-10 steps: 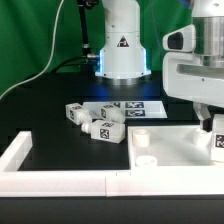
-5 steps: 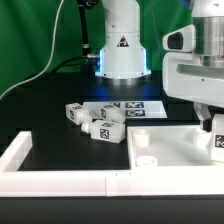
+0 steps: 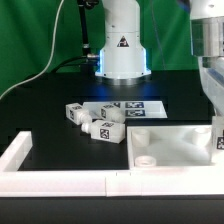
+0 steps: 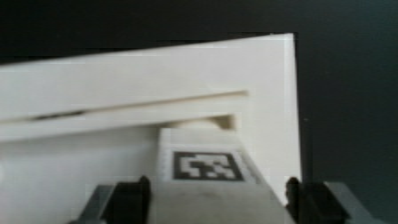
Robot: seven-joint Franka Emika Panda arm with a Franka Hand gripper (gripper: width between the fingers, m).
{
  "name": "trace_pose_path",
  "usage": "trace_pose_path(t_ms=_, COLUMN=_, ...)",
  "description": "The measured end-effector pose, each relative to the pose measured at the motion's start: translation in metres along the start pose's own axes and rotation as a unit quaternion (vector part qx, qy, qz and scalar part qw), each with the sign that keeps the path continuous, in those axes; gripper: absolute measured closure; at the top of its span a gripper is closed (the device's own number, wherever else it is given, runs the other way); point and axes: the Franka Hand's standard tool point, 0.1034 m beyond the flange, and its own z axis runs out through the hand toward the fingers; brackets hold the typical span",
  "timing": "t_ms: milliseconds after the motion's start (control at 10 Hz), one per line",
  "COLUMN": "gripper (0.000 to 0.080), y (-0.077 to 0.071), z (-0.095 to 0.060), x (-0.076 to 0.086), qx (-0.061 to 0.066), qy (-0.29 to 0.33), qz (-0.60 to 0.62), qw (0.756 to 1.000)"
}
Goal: Assemble one leg
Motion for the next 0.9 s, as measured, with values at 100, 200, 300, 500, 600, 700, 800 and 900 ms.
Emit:
trace_pose_path(t_ms=100, gripper=0.0449, y=0.0, z=0.0, x=-0.001, qx=0.001, qy=-0.002, qz=0.025, qw=1.0)
trace_pose_path(t_ms=200, gripper=0.0449, y=0.0, z=0.001, x=-0.001, qx=0.001, qy=-0.002, qz=0.04, qw=0.999)
trace_pose_path(t_ms=300, gripper=0.0449, y=0.001, z=0.001, x=-0.002, qx=0.0, qy=-0.002, qz=0.05, qw=0.999)
trace_pose_path(t_ms=500, gripper=0.0469, y=0.001, z=0.001, x=0.003, qx=-0.004, qy=-0.001, qz=-0.037, qw=0.999)
trace_pose_path(t_ms=600, gripper=0.0334, y=0.003, z=0.0, x=0.007, qx=-0.019, qy=-0.004, qz=-0.09, qw=0.996)
trace_pose_path(t_ms=700, gripper=0.0334, y=0.0, z=-0.002, x=0.011, qx=-0.021, qy=-0.007, qz=-0.166, qw=0.986)
trace_pose_path(t_ms=800, gripper=0.0184, y=-0.002, z=-0.003, x=0.015, qx=-0.02, qy=-0.009, qz=-0.247, qw=0.969)
trace_pose_path(t_ms=900, gripper=0.016, y=-0.001, z=-0.003, x=0.014, qx=-0.021, qy=-0.008, qz=-0.283, qw=0.959)
